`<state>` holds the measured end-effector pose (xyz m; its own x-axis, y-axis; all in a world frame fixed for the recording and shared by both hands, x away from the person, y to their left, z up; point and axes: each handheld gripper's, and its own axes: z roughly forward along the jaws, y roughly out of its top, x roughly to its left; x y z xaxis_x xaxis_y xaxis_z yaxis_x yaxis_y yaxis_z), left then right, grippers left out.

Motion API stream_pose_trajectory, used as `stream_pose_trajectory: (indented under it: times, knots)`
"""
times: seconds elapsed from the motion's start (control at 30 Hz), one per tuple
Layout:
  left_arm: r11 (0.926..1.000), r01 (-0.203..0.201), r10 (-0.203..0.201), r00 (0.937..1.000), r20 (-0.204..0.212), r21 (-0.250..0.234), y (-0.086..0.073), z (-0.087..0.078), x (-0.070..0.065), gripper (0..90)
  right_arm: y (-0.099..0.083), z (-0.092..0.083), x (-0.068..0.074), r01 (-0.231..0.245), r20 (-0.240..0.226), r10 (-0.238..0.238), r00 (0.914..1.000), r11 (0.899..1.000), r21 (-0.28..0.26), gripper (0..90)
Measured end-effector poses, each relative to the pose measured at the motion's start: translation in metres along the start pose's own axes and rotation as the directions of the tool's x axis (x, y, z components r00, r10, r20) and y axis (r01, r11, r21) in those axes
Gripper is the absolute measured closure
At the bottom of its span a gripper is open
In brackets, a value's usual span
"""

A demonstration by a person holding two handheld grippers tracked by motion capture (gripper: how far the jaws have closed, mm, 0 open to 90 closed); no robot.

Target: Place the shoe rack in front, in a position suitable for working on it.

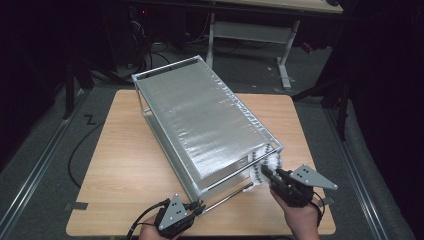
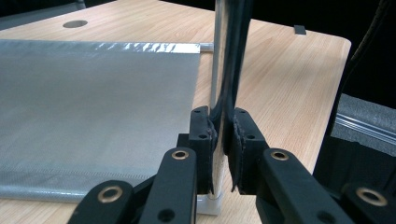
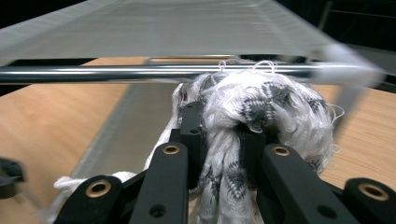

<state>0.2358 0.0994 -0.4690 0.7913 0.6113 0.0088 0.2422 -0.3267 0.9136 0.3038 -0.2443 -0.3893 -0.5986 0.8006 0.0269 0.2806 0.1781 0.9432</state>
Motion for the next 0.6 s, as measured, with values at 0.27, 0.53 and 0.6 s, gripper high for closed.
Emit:
stream_pose_trajectory:
  times: [0.27,0.53,0.6]
  knots:
    - [0.9994,-0.002,0.001,0.9999,0.013,0.036,0.0036,-0.0021,0.0047,80.8,-0.0014,0.0023,-0.0098,-0.020,0.025,0.020,0.9995,1.000,0.001,77.8]
    - [0.9985,-0.017,0.016,0.9996,0.025,0.051,0.0039,-0.0056,0.0088,80.7,-0.0033,0.0014,-0.0076,-0.006,0.029,0.006,0.9996,1.000,0.010,77.8]
    - [0.9998,-0.002,0.002,0.9997,0.023,0.020,-0.0003,-0.0060,0.0088,80.8,-0.0047,0.0022,-0.0083,-0.008,0.027,0.008,0.9996,1.000,0.013,77.8]
